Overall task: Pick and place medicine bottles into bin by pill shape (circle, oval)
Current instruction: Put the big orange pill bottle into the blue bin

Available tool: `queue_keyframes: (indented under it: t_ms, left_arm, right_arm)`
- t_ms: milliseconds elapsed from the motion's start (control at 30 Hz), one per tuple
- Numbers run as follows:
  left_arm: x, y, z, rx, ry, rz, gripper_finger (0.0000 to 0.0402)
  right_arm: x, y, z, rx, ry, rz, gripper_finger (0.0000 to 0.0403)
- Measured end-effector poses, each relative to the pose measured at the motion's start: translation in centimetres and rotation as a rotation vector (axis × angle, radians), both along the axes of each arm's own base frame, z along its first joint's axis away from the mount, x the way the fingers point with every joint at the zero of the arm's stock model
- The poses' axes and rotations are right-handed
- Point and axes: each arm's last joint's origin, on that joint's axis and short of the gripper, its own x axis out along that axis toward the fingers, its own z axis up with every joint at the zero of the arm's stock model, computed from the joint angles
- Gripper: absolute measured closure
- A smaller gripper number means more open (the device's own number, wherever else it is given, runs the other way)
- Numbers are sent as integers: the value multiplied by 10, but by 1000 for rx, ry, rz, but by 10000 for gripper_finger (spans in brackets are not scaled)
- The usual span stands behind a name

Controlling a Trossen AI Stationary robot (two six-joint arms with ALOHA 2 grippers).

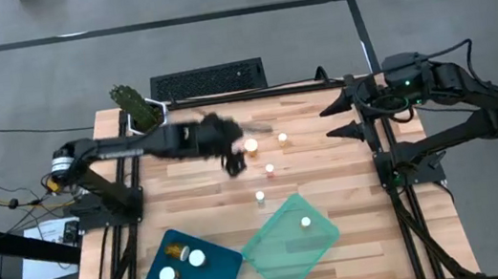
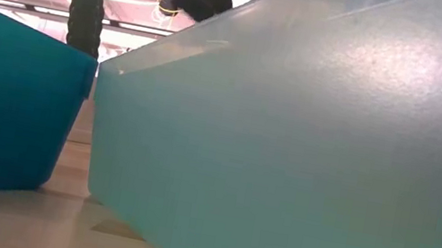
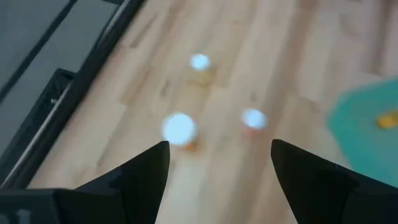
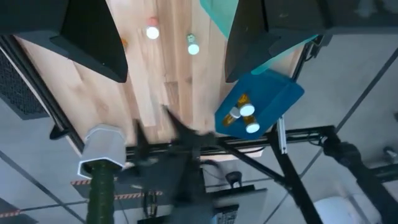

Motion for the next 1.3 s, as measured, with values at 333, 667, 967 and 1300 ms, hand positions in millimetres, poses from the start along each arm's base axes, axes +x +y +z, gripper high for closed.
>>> queue_keyframes:
  t_ms: [333,667,967,1300]
  left_arm:
    - [0,83,-30,-13,-149,-97,126]
    - [28,93,-87,-32,-21,-182,126]
    - [35,96,-103,25,31,-221,126]
    - [45,92,-123,-3,65,-263,126]
  right_arm:
    - [-2,-1,1,5,-2,-52,121]
    - [-1,-2,0,-2,0,-82,121]
    - [-1,-2,0,0,0,-83,121]
    - [-1,-2,0,0,0,-83,121]
